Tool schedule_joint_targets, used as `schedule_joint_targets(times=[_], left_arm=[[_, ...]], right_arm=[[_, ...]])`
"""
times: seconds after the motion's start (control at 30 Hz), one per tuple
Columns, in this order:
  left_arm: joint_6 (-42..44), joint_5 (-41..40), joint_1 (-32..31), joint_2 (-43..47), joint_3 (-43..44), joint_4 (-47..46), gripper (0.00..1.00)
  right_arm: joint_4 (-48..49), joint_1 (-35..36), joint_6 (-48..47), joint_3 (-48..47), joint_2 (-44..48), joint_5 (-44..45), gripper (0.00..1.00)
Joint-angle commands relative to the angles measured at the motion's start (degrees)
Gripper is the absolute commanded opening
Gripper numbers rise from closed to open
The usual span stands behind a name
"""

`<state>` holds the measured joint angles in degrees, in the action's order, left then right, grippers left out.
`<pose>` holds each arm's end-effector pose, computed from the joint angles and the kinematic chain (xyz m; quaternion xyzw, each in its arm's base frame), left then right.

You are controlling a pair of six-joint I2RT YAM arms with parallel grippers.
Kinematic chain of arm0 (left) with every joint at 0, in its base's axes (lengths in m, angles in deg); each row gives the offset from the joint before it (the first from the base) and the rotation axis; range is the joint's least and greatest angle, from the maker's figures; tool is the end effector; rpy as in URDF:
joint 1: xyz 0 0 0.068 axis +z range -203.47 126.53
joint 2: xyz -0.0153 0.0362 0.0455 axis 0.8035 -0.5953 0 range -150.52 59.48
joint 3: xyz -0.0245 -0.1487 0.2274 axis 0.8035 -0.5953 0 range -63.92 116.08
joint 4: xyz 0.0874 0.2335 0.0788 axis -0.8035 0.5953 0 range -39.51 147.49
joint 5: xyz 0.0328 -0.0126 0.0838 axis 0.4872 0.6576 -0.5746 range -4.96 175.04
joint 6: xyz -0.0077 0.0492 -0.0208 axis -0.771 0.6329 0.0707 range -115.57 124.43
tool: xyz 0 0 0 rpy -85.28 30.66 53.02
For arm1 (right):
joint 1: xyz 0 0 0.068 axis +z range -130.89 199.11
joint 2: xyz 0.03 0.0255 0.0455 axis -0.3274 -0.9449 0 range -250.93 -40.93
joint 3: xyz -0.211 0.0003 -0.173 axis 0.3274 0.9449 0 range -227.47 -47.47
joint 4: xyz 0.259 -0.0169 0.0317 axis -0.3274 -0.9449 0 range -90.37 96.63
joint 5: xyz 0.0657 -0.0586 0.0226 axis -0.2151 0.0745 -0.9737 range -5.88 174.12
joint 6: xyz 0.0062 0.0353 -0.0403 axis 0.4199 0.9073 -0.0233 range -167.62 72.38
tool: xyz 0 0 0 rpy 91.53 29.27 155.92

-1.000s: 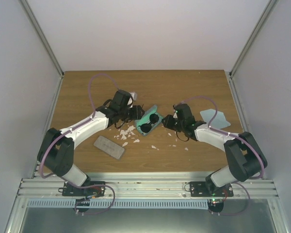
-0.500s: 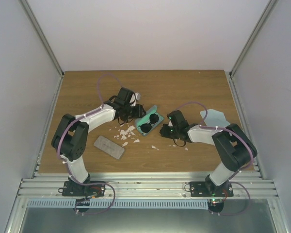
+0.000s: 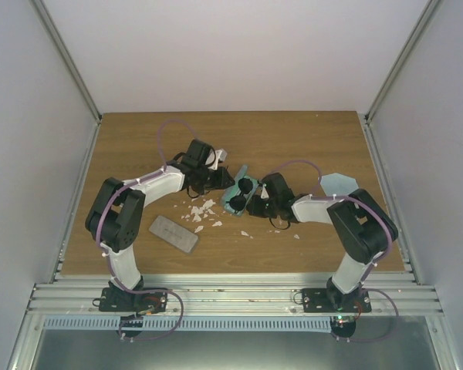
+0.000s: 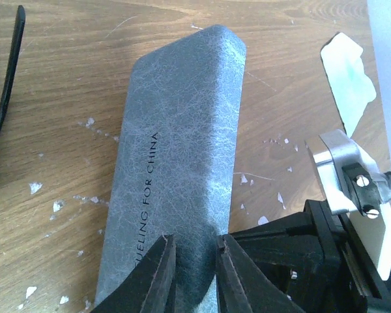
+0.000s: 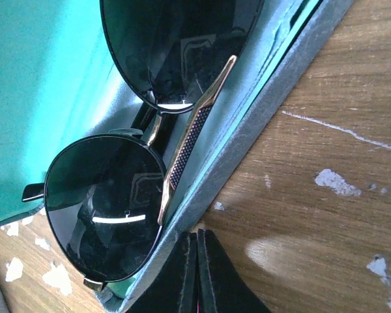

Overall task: Organize the sunglasses
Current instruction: Close the sunglasses case at the center of the board.

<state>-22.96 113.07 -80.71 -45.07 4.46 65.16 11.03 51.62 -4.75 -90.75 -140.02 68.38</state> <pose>0.3355 -0.1916 0.1910 0.0800 0.9142 -0.3520 0.1842 0.2617 0.1783 0.1207 0.0394 0.9352 0.3025 0.1800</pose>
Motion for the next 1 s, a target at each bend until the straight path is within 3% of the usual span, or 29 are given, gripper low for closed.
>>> schedule_joint_targets(times=[0.0, 0.67, 0.97], left_arm=[[0.37, 4.89, -0.37, -1.33, -2.07, -4.68, 0.20], [-5.21, 1.26, -3.78, -3.03, -6.96, -6.37, 0.32], [-6.19, 1.23, -5.53, -3.84, -6.49, -6.39, 0.31]], right_arm=[[-0.05, 0.53, 0.72, -0.74, -2.69, -0.83, 0.01], [0.93, -0.33, 5.27, 2.69, 0.69, 2.36, 0.00], [-0.66, -0.81, 3.90, 3.84, 4.81, 4.70, 0.01]])
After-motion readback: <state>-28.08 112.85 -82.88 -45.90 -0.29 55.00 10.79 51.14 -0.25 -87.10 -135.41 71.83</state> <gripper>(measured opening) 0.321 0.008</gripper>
